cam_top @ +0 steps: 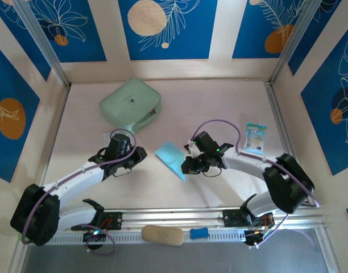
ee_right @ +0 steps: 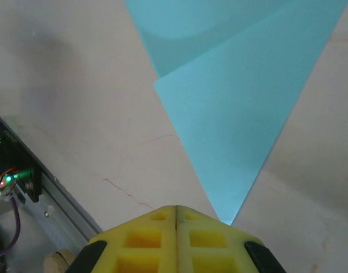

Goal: Fold a paper plane with a square sheet of paper (pick it up from the middle)
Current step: Turn over the paper at the center of the table.

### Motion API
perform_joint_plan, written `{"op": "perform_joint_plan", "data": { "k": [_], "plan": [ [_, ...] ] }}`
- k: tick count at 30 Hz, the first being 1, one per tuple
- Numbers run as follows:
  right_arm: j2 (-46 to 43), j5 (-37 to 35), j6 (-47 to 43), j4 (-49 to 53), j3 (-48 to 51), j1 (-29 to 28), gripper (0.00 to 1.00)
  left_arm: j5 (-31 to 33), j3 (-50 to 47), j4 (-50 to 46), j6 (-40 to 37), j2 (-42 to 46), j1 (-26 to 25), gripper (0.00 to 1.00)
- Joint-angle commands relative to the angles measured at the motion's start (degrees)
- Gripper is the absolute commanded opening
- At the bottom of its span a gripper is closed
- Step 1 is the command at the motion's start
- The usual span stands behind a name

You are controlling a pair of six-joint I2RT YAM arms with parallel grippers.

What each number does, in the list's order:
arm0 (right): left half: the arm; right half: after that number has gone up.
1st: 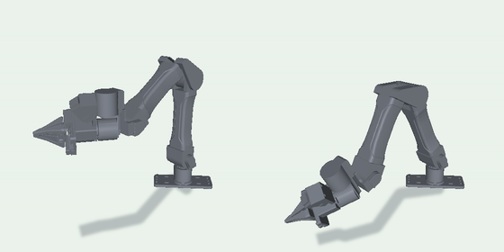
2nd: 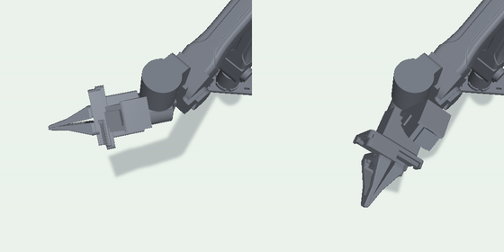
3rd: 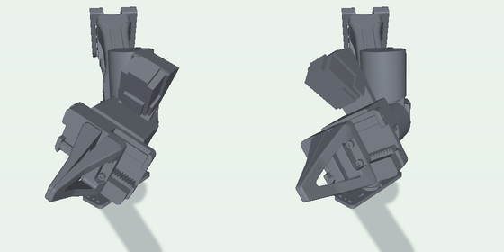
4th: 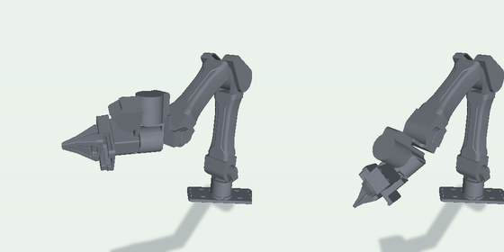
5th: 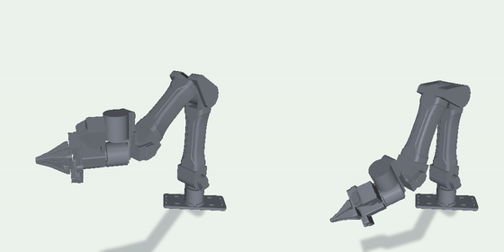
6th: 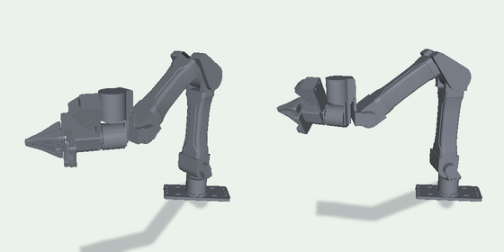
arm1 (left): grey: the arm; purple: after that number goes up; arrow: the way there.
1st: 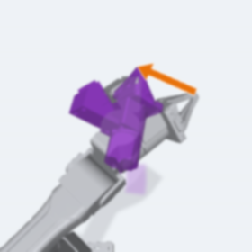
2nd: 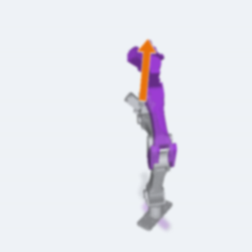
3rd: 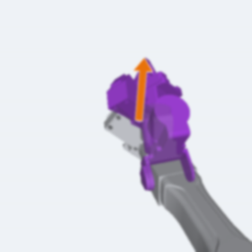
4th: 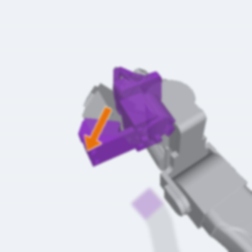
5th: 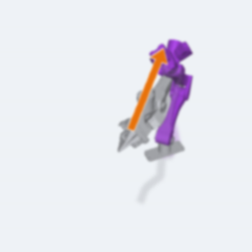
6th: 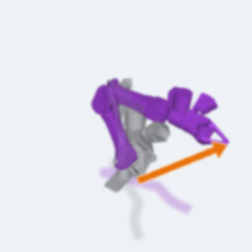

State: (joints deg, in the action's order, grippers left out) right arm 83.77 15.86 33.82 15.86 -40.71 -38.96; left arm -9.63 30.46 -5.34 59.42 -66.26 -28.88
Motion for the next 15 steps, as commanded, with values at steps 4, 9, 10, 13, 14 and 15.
{"op": "perform_joint_plan", "data": {
  "k": [4,9,10,13,14,15],
  "plan": [
    [5.2,6.4,3.3,-3.0,-0.2,0.7,0.03,-2.3,0.5,1.6,0.1,-0.8,0.3,0.25],
    [9.6,7.0,7.2,-5.7,2.7,0.6,0.03,-2.7,0.4,2.4,0.1,-1.7,0.3,0.23],
    [10.1,6.5,7.9,-5.7,3.3,0.7,0.03,-3.0,0.6,2.5,0.0,-2.0,0.3,0.23],
    [10.9,5.9,11.5,-8.4,6.0,0.4,0.03,-3.6,0.6,2.9,0.0,-2.5,0.3,0.22],
    [10.9,5.5,13.4,-9.7,6.9,0.2,0.03,-3.9,0.6,3.3,-0.1,-2.7,0.3,0.22],
    [10.8,5.0,15.3,-10.8,7.8,-0.1,0.03,-4.2,0.6,3.5,0.0,-3.0,0.3,0.22]
  ]
}}
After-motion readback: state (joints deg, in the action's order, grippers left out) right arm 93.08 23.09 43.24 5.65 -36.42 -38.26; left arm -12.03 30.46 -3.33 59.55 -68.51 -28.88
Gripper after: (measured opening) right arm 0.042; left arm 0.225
